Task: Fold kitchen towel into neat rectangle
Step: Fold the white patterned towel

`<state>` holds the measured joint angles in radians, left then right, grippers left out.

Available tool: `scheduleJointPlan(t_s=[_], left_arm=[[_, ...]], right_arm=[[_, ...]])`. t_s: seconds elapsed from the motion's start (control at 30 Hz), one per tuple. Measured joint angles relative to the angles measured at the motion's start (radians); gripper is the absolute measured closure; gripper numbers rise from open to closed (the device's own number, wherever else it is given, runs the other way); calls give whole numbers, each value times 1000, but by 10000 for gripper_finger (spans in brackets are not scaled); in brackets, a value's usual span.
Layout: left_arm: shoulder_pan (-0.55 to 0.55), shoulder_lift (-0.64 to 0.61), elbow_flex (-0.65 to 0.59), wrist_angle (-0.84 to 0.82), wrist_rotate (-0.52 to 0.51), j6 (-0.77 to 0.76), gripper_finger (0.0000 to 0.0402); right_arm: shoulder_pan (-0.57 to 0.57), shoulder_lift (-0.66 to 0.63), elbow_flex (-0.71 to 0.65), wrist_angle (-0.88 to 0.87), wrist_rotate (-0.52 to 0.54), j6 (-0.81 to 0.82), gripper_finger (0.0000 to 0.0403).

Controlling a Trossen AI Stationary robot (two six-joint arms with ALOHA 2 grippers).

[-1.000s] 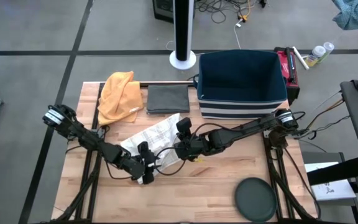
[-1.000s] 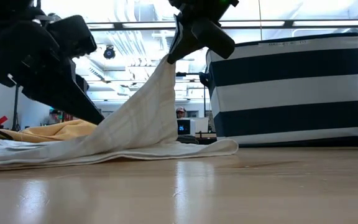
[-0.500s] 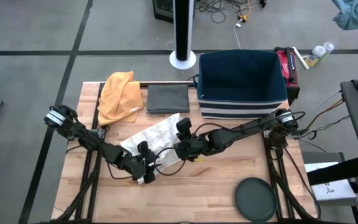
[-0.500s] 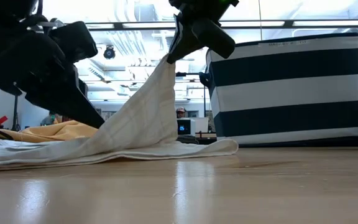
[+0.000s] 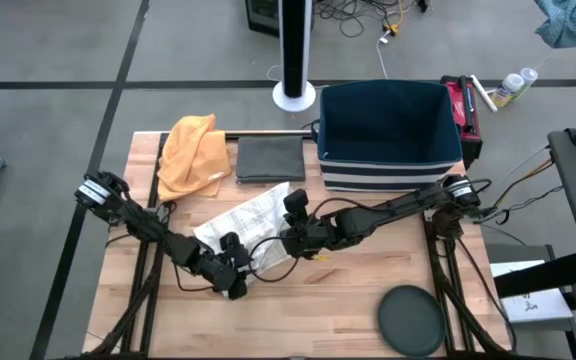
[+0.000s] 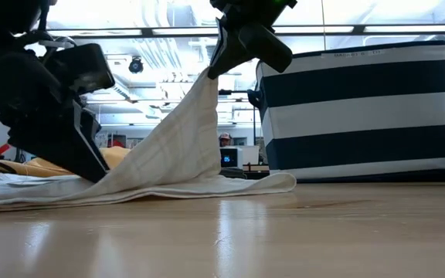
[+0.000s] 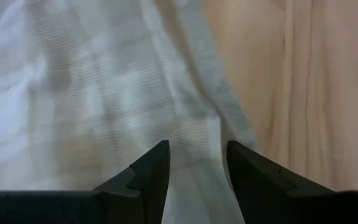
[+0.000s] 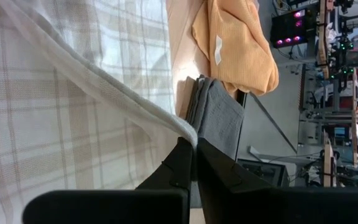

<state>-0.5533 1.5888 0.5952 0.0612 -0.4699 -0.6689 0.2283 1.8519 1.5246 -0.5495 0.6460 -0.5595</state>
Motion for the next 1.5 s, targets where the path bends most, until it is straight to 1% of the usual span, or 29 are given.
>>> scheduleJointPlan(t_s=[0.13,0.2,0.27,0.4,0.43,0.67,0.8,0.9,1.07,1.1,1.17,1.3,1.37,1.43,1.5], left_arm=[[0,51,36,-24,-47,13,251],[0,72,58,-68,-64,13,265],[0,82,83,-107,-64,13,292],[0,83,123,-175,-63,27,376],[0,81,132,-189,-63,33,388],[-18,26,219,-307,-64,60,398],[-45,10,251,-295,-62,85,399],[-63,22,241,-277,-54,75,400],[-74,49,187,-150,-51,49,400],[-74,53,171,-110,-52,45,400],[-74,60,138,-40,-60,40,400],[-74,89,84,79,-59,39,400],[-74,110,74,115,-44,37,401],[-74,124,69,136,-36,34,401],[-74,128,74,148,-22,34,401]], right_arm=[[0,0,0,0,0,1,394],[0,0,0,-1,0,1,394],[0,0,0,-6,0,1,394],[0,0,0,-15,0,0,394],[0,0,0,-16,0,1,394],[-3,0,0,-24,0,11,394],[-6,0,0,-27,0,11,394],[-9,0,0,-33,0,21,394],[-18,0,0,-101,-9,76,394],[-20,0,0,-121,-24,102,394],[-27,0,0,-153,-91,165,394],[-33,0,-14,-168,-335,301,394],[-32,11,-32,-150,-432,346,394],[-32,17,-62,-149,-481,383,394],[-33,32,-93,-149,-489,387,394]])
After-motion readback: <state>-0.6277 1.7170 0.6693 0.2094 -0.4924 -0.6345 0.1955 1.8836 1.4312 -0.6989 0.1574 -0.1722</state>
